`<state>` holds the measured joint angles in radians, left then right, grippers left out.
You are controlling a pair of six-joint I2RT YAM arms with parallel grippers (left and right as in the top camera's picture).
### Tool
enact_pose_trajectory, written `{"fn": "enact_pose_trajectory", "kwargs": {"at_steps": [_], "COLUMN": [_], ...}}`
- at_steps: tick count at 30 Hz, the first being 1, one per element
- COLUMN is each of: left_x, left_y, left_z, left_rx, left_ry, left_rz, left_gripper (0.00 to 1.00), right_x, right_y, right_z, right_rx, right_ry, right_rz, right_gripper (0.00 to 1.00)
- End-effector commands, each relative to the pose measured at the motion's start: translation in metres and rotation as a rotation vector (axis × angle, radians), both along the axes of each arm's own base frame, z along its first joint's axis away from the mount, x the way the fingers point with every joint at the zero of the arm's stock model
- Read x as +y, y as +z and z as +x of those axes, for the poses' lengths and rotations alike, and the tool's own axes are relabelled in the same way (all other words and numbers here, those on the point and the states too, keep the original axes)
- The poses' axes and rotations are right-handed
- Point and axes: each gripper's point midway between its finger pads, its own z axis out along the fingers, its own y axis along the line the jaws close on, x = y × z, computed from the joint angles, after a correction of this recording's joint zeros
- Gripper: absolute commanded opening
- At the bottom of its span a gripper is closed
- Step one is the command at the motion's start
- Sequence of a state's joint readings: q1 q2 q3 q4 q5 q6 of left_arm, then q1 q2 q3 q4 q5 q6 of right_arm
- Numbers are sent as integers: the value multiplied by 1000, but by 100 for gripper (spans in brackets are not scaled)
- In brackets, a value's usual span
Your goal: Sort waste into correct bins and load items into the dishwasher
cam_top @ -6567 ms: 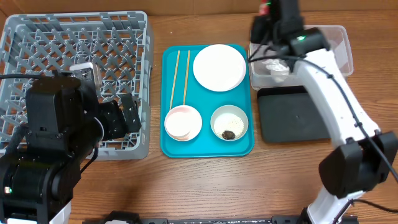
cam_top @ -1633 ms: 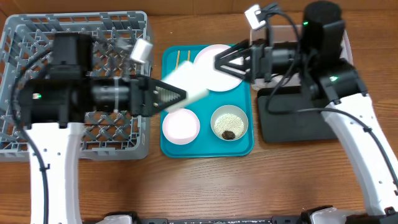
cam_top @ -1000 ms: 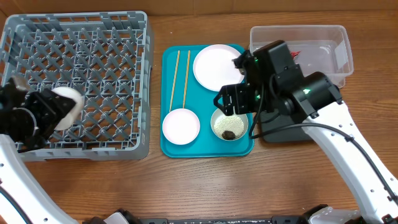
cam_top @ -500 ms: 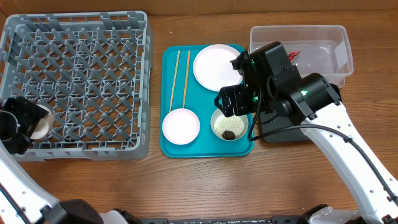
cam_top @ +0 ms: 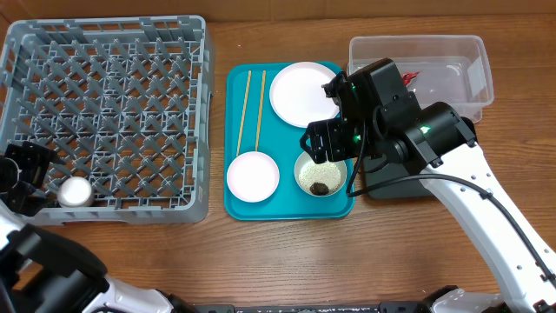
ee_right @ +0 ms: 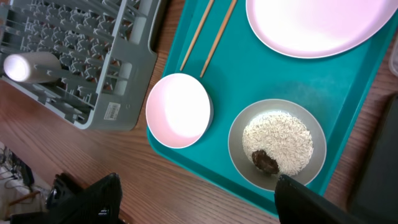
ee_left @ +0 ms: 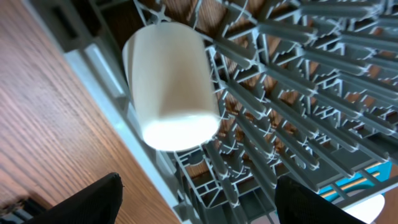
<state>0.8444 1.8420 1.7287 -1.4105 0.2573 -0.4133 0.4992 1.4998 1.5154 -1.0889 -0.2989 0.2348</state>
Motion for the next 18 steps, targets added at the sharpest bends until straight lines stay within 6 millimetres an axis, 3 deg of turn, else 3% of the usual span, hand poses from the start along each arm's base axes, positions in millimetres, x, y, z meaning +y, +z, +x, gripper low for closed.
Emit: {"fn": "enact_pose_trajectory", "kwargs": {"at_steps": [1, 6, 12, 13, 16, 18], "left_x": [-4, -8, -7, -7, -10, -11], "left_y": [-15, -18, 12, 17, 22, 20], "left_z": [9, 24, 34, 32, 17, 6], "left_rx": [-7, -73, -171, -164, -79, 4], "left_ry": [13, 4, -122, -149, -183, -169], "left_rz": [-77, -136, -46, -14, 53, 82], "left_gripper": [79, 73, 79, 75, 42, 31], "right_x": [0, 0, 0, 0, 0, 1], "right_y": [-1, -2, -2, -2, -2, -1], "right_z": [0, -1, -2, -1, -1, 0], "right_rx": [-7, -2, 2, 1, -2, -5], "right_ry": [2, 2, 4, 4, 4, 3], "right_rz": [-7, -10, -8, -8, -7, -5], "right_gripper": [80, 80, 80, 80, 80, 80]}}
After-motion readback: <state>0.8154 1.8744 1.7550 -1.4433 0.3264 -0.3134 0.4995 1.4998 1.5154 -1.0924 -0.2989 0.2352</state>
